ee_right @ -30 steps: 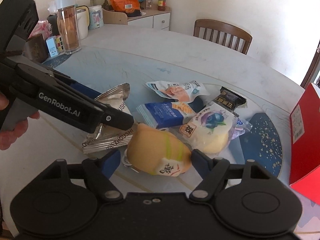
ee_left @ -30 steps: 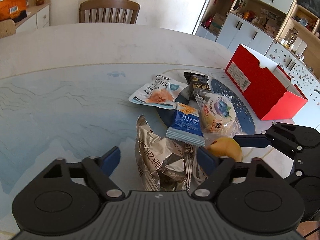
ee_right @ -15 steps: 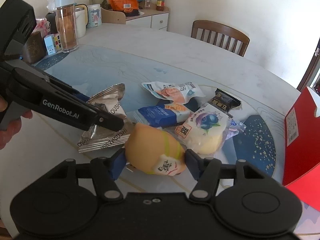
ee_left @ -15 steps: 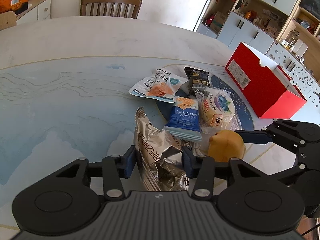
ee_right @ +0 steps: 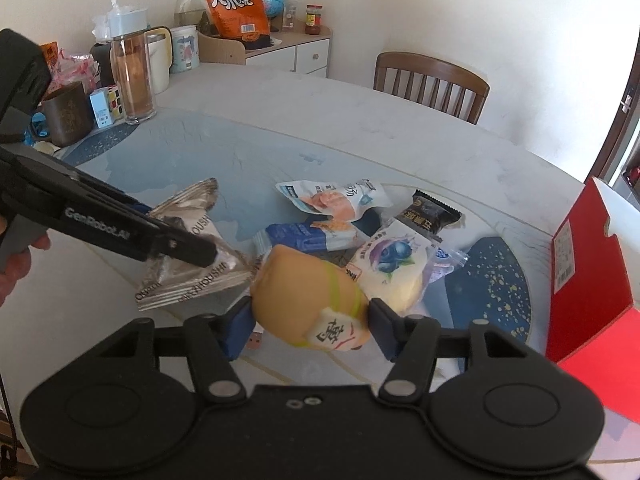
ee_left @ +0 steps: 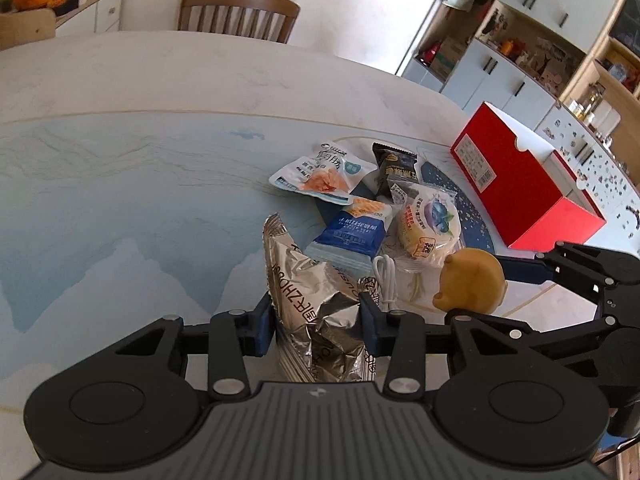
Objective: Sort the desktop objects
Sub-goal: 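Carry the foil bag and yellow bun over the red shoebox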
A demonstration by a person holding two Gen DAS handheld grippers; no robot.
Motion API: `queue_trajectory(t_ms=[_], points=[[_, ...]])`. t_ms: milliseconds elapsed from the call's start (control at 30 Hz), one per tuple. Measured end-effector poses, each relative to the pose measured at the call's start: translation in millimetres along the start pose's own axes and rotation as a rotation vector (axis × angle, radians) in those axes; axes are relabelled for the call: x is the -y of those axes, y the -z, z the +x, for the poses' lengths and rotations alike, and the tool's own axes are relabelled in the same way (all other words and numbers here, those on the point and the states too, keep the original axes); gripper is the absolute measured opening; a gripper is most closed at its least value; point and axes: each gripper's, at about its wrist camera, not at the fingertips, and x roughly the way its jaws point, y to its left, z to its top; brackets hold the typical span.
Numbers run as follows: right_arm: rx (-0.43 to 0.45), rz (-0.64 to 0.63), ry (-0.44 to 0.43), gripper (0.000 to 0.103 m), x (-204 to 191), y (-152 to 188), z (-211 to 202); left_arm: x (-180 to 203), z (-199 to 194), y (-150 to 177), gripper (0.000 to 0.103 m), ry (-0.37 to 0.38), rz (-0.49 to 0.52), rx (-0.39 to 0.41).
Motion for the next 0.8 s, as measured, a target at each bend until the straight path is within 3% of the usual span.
queue_trajectory(t_ms=[300, 467, 667, 800], points=[[-0.005, 0.021, 0.01, 0.061, 2.5, 9.6, -9.0, -13.7, -13.9, 13.2, 0.041, -0.104, -0.013, -0.011], [0.002, 0.033, 0.016, 0.061, 4.6, 12.3, -14.6, -23.9, -25.6, 17.3, 0.041, -0.113, -0.052, 0.002], [0.009, 0.038, 0.035, 0.061, 6.8, 13.9, -21.7, -19.9, -35.0, 19.7, 0.041, -0.276, 0.052, -0.02], [0.022, 0.046, 0.041, 0.061, 7.9, 13.8, -28.6, -29.9, -48.9, 17.5, 0.041, -0.231, 0.002, 0.007]])
